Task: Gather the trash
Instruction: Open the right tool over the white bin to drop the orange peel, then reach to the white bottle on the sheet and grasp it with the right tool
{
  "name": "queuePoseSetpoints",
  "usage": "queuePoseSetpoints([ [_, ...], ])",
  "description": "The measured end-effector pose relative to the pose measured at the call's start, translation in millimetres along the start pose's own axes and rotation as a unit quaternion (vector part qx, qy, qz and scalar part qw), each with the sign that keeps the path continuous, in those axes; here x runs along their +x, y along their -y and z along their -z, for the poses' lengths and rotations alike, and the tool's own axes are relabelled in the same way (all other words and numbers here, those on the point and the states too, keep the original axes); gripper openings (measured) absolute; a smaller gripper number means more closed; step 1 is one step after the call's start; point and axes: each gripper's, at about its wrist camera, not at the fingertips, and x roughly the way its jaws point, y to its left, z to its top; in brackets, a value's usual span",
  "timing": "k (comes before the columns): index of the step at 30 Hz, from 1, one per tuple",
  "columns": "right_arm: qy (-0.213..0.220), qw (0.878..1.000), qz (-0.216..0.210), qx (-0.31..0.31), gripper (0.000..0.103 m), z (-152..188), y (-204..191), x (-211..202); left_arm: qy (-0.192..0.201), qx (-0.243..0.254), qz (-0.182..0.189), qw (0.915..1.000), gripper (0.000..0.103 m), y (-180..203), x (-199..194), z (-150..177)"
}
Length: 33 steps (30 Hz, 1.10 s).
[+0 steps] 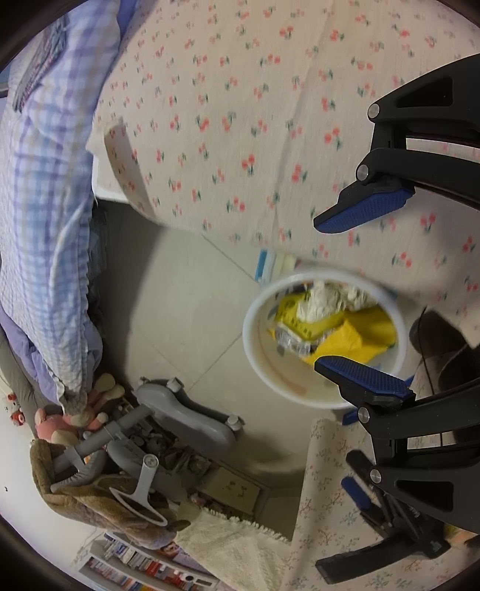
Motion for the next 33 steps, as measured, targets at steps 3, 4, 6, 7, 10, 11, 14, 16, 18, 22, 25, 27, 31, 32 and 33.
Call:
queuePoseSetpoints([
  [3, 0.006, 1.0, 0.021, 0.002, 0.071, 2.6, 17.5, -14.7, -0.002, 0.003, 0.003, 1.0, 0.093, 2.6, -0.1, 0.5],
  [4, 0.009, 0.999, 0.03, 0.004, 0.071, 3.4, 25.9, -21.2, -0.002, 0.003, 0.004, 1.0, 0.093, 4.2, 0.3, 0.8],
  [6, 0.013, 0.999, 0.044, 0.01, 0.072, 4.3, 38.9, -30.1, -0.006, 0.005, 0.006, 1.0, 0.093, 7.5, 1.4, 1.1],
  [7, 0.016, 0.998, 0.052, 0.014, 0.072, 5.2, 48.1, -36.1, -0.007, 0.006, 0.007, 0.9999, 0.093, 9.8, 2.4, 1.2],
  [10, 0.023, 0.996, 0.072, 0.036, 0.072, 7.1, 82.5, -56.0, -0.013, 0.014, 0.007, 0.9998, 0.093, 20.4, 5.3, 0.6],
  [11, 0.026, 0.996, 0.078, 0.044, 0.072, 7.7, 92.4, -61.4, -0.014, 0.017, 0.008, 0.9997, 0.093, 24.7, 5.9, 0.4],
  [14, 0.031, 0.993, 0.096, 0.069, 0.073, 10.1, 123.0, -76.4, -0.019, 0.027, 0.014, 0.9994, 0.093, 43.5, 7.9, -1.8],
  [16, 0.027, 0.99, 0.108, 0.083, 0.074, 10.3, 146.8, -83.5, -0.019, 0.033, 0.022, 0.999, 0.093, 56.0, 7.1, -4.6],
  [18, 0.018, 0.987, 0.129, 0.091, 0.074, 5.7, 173.9, -88.1, -0.018, 0.041, 0.033, 0.9985, 0.093, 72.5, 4.9, -8.1],
  [22, 0.023, 0.974, 0.154, 0.163, 0.074, -7.1, 240.5, -100.9, -0.011, 0.048, 0.058, 0.9971, 0.093, 105.6, -1.6, -14.5],
  [25, 0.046, 0.96, 0.154, 0.229, 0.074, -18.5, 289.9, -115.4, -0.012, 0.059, 0.079, 0.9951, 0.093, 130.3, -3.8, -18.5],
  [27, 0.065, 0.946, 0.162, 0.272, 0.074, -25.1, 318.4, -125.5, -0.01, 0.064, 0.085, 0.9942, 0.093, 142.9, -4.5, -21.8],
  [31, 0.097, 0.922, 0.167, 0.336, 0.074, -33.4, 363.6, -139.5, -0.012, 0.073, 0.095, 0.9927, 0.093, 166.1, -1.0, -26.7],
  [32, 0.104, 0.917, 0.165, 0.349, 0.074, -35.2, 373.2, -141.2, -0.015, 0.075, 0.097, 0.9923, 0.093, 170.6, 0.8, -27.2],
  [33, 0.108, 0.913, 0.163, 0.357, 0.074, -36.1, 380.5, -141.9, -0.016, 0.076, 0.098, 0.9921, 0.093, 174.5, 1.9, -27.6],
])
